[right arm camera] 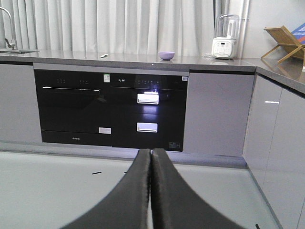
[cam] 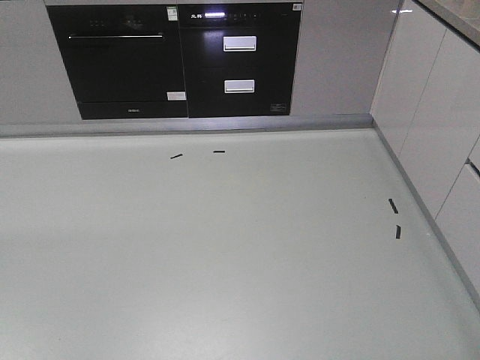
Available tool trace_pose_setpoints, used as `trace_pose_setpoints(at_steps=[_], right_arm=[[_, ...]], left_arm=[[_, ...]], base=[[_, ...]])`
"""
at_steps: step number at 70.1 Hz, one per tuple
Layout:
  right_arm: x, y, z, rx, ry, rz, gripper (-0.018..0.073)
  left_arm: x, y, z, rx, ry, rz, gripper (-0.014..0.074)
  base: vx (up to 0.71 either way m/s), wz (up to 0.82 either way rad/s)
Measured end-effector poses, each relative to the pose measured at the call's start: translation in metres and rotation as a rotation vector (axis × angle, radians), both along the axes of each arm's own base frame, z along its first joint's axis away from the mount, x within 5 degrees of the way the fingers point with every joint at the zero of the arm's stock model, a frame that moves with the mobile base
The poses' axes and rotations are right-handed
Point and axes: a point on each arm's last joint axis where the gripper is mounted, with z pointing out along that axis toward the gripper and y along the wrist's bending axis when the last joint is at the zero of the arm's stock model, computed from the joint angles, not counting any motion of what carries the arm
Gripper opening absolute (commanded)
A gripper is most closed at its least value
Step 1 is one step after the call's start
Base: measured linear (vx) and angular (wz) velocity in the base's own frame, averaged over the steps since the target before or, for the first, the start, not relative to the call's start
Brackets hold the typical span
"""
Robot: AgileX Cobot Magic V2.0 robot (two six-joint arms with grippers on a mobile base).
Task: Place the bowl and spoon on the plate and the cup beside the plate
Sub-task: 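Drive the base toward the counter holding the spoon and bowl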
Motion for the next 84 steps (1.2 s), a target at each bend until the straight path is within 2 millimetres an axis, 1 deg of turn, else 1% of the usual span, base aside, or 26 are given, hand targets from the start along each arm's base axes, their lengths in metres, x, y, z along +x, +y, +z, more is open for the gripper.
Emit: trace_pose_setpoints(at_steps=[84], right_arm=[[0.0000,0.0000,-0.0001,0.000,0.001,0.000,-0.0009]], left_arm=[[0.0000,0.0000,0.0000,0.000,0.000,0.000,-0.0006]], base=[[0.01,-0.01]])
